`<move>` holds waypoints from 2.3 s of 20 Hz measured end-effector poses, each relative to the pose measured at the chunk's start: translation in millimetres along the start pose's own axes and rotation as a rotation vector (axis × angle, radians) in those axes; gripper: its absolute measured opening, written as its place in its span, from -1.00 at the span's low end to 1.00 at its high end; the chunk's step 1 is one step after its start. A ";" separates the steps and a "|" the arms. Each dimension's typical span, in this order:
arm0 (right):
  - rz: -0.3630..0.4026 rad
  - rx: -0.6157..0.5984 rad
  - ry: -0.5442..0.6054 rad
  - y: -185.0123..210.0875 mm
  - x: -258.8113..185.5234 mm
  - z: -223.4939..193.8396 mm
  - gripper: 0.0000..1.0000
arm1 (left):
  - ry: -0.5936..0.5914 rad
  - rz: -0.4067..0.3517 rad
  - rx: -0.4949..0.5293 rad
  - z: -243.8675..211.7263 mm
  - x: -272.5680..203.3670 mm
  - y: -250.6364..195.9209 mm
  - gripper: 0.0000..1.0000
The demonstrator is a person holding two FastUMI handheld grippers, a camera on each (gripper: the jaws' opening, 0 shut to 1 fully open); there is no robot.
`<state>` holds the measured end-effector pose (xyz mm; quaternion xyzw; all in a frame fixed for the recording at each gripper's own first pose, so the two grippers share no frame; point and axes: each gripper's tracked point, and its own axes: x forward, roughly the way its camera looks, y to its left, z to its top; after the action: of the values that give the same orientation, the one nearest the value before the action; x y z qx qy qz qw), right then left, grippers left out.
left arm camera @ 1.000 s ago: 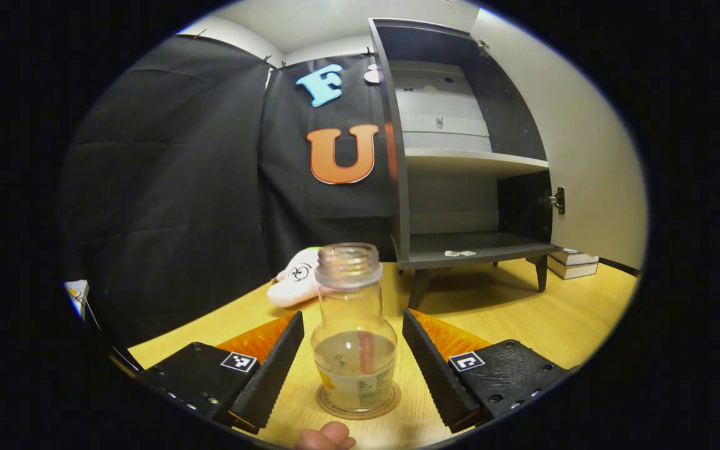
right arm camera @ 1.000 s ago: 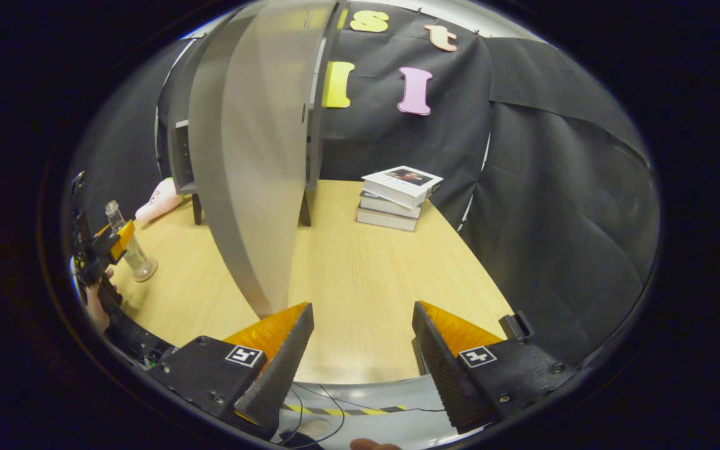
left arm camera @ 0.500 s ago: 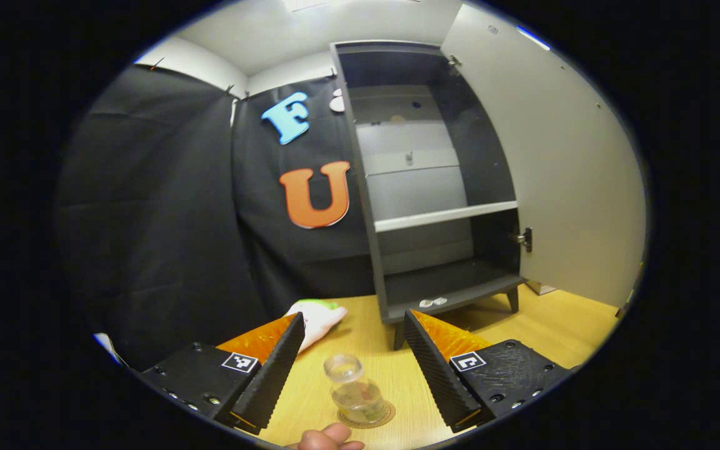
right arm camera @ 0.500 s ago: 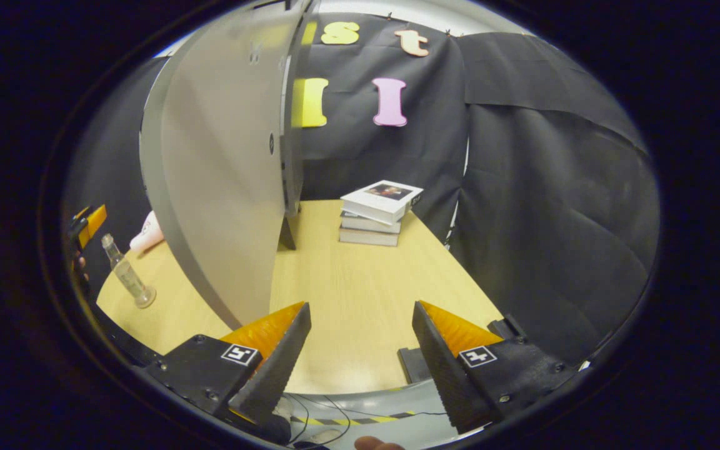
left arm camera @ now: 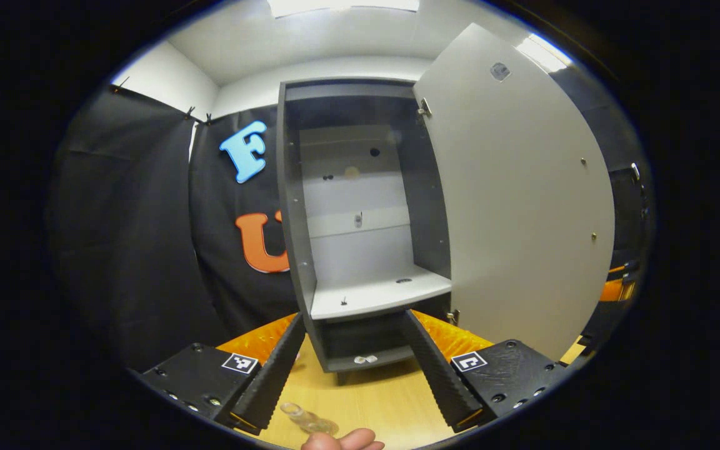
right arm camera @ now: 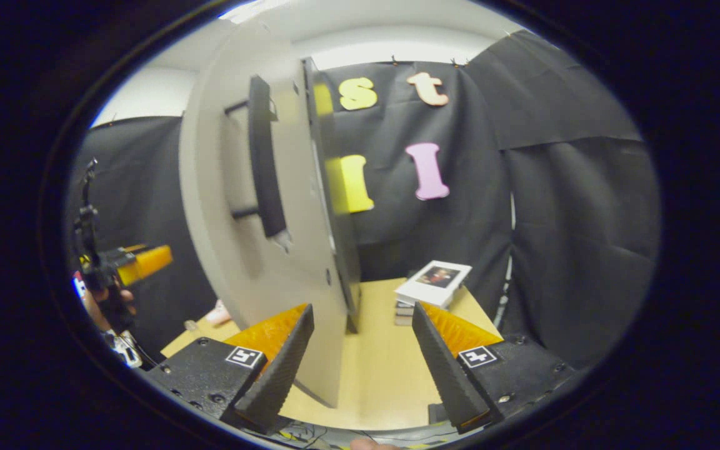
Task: Open the cabinet door with the right hand, grasp the bottle in the cabinet with the left hand and place it on the coaster, then close the cabinet door with the right hand.
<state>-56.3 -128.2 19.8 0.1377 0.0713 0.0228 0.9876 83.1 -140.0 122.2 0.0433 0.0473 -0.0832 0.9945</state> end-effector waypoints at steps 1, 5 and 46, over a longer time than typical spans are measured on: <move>0.037 -0.010 -0.012 9.6 -6.1 9.2 0.98 | 0.001 -0.020 0.000 2.7 -2.0 -10.3 1.00; 0.090 -0.088 -0.022 35.7 -8.9 19.8 0.94 | -0.021 -0.111 0.015 1.4 -7.1 -38.2 0.92; 0.480 -0.219 -0.004 205.0 196.1 45.8 0.91 | 0.056 0.274 -0.172 -33.8 36.3 122.4 0.92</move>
<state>139.1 69.2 93.4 0.0431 0.0315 0.2638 0.9631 136.5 -22.4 94.6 -0.0336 0.0754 0.0589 0.9948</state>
